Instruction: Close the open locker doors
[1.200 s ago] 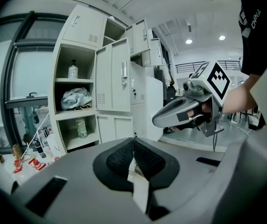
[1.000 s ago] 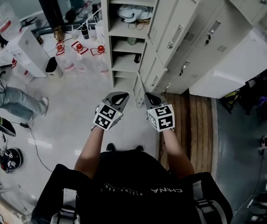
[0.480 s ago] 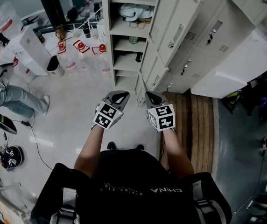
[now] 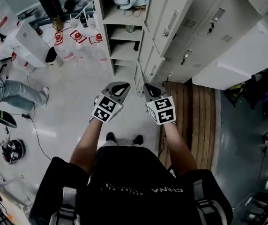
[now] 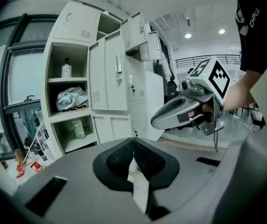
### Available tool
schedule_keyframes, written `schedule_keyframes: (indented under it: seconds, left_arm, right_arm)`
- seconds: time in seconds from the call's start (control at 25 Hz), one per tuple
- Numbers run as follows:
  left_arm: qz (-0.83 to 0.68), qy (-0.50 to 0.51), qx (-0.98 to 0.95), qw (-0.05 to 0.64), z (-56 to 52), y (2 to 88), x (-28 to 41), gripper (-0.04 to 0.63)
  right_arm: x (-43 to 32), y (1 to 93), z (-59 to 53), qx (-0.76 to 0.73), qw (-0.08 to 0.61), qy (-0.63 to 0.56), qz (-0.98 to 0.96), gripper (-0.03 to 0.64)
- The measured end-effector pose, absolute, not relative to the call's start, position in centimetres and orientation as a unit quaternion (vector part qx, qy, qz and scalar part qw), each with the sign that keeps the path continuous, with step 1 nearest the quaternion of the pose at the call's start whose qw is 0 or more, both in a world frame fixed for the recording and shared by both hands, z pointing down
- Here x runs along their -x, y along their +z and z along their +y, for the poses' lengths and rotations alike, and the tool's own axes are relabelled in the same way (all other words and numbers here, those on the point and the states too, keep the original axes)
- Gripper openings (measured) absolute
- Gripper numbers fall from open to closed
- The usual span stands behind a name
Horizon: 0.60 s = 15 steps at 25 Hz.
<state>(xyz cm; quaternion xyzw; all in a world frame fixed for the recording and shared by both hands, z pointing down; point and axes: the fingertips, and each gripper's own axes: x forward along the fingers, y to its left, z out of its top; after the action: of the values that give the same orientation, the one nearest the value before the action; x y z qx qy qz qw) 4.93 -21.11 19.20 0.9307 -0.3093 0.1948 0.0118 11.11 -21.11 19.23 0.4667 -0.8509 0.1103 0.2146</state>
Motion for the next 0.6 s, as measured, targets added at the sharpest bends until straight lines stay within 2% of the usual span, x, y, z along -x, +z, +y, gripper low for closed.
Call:
schedule_keyframes:
  seconds: [0.28,0.6]
  left_arm:
    - [-0.315,0.211,-0.925,0.008,-22.4,21.1,-7.9,0.020]
    - [-0.291,0.231,-0.928,0.014,-26.0,27.9,-8.1,0.020]
  right_arm:
    - [-14.2,22.6,-22.6,-0.432,0.235,0.111,-0.863,0.029]
    - [-13.3,30.4,-25.5,-0.427,0.258,0.133,-0.857,0.029]
